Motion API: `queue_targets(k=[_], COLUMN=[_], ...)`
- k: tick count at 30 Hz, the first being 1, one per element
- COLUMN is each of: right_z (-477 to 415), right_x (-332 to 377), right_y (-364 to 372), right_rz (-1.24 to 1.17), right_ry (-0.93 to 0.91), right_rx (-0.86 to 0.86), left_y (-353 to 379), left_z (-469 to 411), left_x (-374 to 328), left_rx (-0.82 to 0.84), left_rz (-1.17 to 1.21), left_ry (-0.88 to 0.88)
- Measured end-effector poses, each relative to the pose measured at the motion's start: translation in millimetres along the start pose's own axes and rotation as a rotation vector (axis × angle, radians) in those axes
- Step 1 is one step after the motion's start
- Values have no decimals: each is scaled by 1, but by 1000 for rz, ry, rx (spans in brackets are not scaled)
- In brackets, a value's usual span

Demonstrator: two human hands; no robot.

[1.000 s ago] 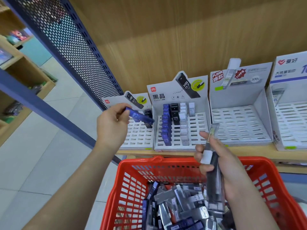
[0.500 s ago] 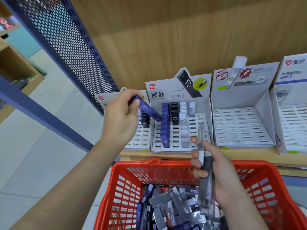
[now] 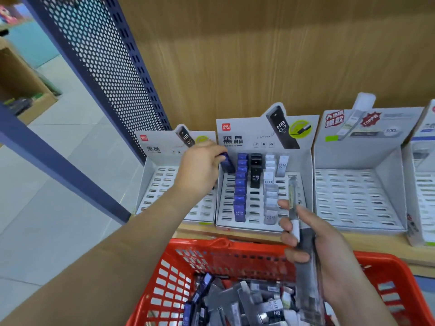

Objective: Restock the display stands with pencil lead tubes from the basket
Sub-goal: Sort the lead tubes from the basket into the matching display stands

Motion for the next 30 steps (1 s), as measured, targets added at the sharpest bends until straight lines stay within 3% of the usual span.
queue_targets(k=[6, 12, 20, 23, 27, 30], right_z=[-4, -4, 2, 8, 19, 27], right_x=[-1, 6, 1, 3, 9, 10], right_y=[4, 6, 12, 13, 20, 27], right_rz=[9, 25, -14, 64, 318, 426], right_ry=[9, -14, -50, -93, -167, -171], right_rx=[-19, 11, 53, 57, 4, 57], left_y=[-3, 3, 12, -9, -48, -60], left_z=[-7, -10, -8, 7, 36, 53], left_x=[-3, -7, -7, -29, -73, -81], left_rx=[90, 66, 30, 25, 203, 283], left_rz=[-101, -73, -207, 5, 774, 880], left_ry=[145, -73, 16, -147, -428, -413])
Point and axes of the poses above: each hand's wrist, its own z-axis away from the middle knuckle, its own y-axis out of the palm, x = y × z, the point moved 1 cm from there along -z, towards the middle knuckle, and after that the axes turned 14 degrees about -z, right-handed, at the moved point
